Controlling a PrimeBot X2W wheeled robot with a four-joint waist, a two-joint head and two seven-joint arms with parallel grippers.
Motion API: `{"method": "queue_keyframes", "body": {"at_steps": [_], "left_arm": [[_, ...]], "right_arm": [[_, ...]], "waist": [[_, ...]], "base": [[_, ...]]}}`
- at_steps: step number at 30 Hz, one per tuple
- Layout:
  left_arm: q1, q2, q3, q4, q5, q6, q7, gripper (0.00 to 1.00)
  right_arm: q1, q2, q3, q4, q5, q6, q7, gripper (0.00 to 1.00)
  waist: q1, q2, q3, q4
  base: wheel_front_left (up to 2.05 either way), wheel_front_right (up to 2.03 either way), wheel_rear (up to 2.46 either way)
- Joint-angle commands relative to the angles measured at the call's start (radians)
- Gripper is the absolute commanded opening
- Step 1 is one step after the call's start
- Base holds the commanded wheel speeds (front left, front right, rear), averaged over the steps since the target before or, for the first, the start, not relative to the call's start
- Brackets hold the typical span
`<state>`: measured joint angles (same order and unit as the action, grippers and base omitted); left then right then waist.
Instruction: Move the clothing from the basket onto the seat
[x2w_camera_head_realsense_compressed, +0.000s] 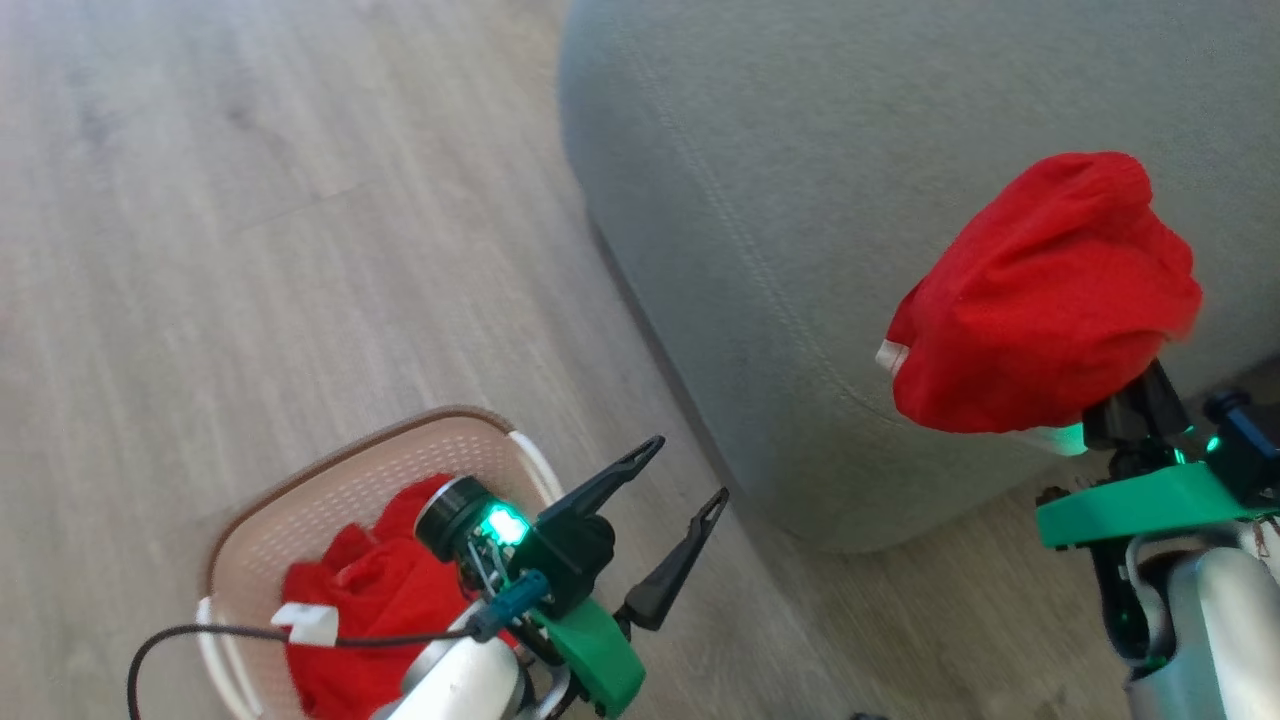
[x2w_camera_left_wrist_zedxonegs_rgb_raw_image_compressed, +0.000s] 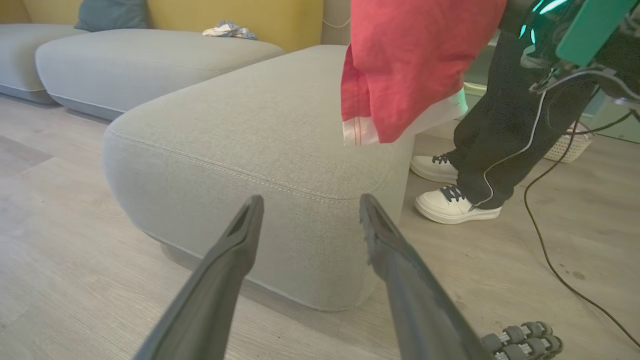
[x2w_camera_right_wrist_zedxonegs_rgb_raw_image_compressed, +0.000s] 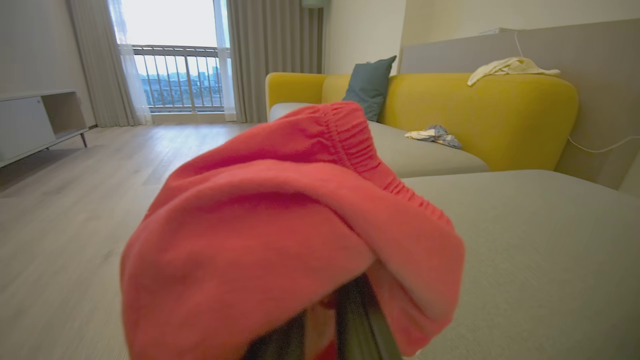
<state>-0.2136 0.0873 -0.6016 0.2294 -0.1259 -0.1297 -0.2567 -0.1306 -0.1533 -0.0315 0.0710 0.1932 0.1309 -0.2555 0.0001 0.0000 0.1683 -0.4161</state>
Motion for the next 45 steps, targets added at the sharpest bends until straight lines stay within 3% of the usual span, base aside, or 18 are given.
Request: {"method": "queue_keyframes", "body": {"at_steps": [1, 7, 16, 25, 35, 45], "left_arm": [[-0.05, 0.002, 0.025, -0.033, 0.006, -0.001, -0.005, 1.0], [-0.065, 0.013, 0.012, -0.031, 0.006, -0.001, -0.005, 1.0], [-0.081, 0.02, -0.011, -0.026, -0.003, -0.001, -0.005, 1.0], [-0.08, 0.026, -0.006, -0.038, 0.012, -0.001, -0.005, 1.0], [-0.162, 0.095, -0.078, -0.039, 0.025, -0.001, -0.005, 1.0], [-0.264, 0.154, -0.133, -0.049, 0.043, -0.001, -0.005, 1.0]], "right_arm": [[-0.022, 0.007, 0.01, -0.037, -0.007, 0.0, -0.006, 0.0], [-0.016, 0.025, -0.011, -0.038, -0.006, 0.0, -0.006, 0.0], [-0.004, 0.039, -0.04, -0.05, -0.011, 0.0, -0.006, 0.0], [-0.06, 0.007, -0.077, -0.04, -0.011, 0.0, -0.006, 0.0], [-0.349, -0.148, -0.105, 0.019, -0.012, 0.0, -0.006, 0.0], [-0.623, -0.276, -0.226, 0.169, 0.042, 0.0, -0.006, 0.0]], "waist": [[-0.0001, 0.0, 0.023, -0.055], [-0.0001, 0.0, 0.045, -0.11], [-0.0001, 0.0, 0.051, -0.112], [-0.0001, 0.0, 0.079, -0.102], [-0.0001, 0.0, 0.248, -0.056], [-0.0001, 0.0, 0.441, 0.005]], "base": [[0.0, 0.0, 0.0], [0.0, 0.0, 0.0], [0.0, 0.0, 0.0], [0.0, 0.0, 0.0], [0.0, 0.0, 0.0], [0.0, 0.0, 0.0]]}}
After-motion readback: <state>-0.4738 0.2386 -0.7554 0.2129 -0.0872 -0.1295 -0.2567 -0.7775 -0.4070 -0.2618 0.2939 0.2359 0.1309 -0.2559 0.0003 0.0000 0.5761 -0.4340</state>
